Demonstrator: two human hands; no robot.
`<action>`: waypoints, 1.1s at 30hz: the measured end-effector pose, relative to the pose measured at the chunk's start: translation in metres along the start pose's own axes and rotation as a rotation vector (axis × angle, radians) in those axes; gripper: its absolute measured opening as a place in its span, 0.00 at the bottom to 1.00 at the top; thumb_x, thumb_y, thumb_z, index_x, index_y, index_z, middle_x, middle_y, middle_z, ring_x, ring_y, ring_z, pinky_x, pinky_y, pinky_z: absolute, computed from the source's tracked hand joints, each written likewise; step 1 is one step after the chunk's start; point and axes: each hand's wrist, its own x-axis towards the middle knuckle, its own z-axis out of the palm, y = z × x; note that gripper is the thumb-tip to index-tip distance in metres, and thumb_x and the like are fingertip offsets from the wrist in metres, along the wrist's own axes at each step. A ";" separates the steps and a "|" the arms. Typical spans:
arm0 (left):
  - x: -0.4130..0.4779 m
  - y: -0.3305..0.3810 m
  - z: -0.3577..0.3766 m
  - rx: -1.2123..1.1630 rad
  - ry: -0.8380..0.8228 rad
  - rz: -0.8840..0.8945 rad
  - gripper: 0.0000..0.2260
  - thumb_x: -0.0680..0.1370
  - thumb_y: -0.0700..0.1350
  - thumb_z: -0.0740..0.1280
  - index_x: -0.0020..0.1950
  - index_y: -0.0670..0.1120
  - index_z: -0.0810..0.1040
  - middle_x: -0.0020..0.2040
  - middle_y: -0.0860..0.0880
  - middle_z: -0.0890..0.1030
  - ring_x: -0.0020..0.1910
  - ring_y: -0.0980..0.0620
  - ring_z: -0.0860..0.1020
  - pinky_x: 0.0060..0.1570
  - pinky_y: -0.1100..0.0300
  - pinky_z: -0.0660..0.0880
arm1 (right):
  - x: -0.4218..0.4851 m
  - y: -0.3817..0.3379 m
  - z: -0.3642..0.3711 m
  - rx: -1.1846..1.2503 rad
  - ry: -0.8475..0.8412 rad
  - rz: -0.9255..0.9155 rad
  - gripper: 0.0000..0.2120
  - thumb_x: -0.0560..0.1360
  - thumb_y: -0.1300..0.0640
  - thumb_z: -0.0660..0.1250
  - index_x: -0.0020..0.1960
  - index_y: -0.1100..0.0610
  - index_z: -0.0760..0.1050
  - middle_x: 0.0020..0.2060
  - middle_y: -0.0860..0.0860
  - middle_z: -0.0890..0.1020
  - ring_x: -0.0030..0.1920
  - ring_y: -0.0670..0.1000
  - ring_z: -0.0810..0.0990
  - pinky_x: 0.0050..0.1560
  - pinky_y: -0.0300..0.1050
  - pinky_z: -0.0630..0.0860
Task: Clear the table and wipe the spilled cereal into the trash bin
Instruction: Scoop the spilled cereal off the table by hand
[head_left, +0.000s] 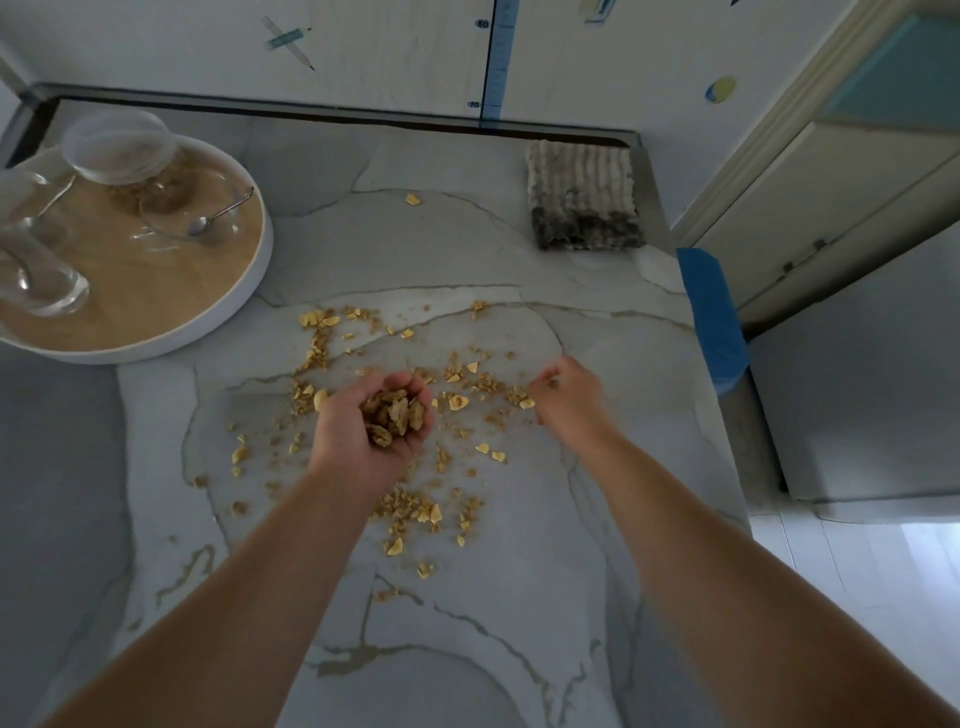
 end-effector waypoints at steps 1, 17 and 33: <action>-0.001 -0.003 0.000 -0.007 -0.002 0.008 0.12 0.78 0.42 0.58 0.39 0.39 0.75 0.37 0.42 0.78 0.33 0.48 0.78 0.32 0.59 0.78 | 0.002 -0.002 0.002 -0.128 -0.029 -0.044 0.08 0.75 0.56 0.63 0.53 0.56 0.72 0.42 0.51 0.77 0.42 0.52 0.77 0.41 0.42 0.71; -0.033 -0.028 -0.012 -0.102 0.070 0.115 0.12 0.78 0.41 0.58 0.37 0.40 0.76 0.34 0.43 0.79 0.31 0.48 0.79 0.32 0.60 0.79 | -0.010 -0.006 0.002 0.405 -0.418 0.052 0.08 0.75 0.56 0.63 0.39 0.56 0.68 0.26 0.53 0.74 0.21 0.48 0.67 0.21 0.35 0.61; -0.064 -0.084 0.032 -0.029 -0.093 0.012 0.12 0.77 0.41 0.58 0.36 0.41 0.75 0.33 0.45 0.78 0.31 0.50 0.78 0.35 0.60 0.77 | -0.112 0.004 -0.029 1.748 -0.211 0.346 0.14 0.76 0.55 0.58 0.34 0.58 0.73 0.27 0.52 0.74 0.24 0.47 0.71 0.22 0.33 0.69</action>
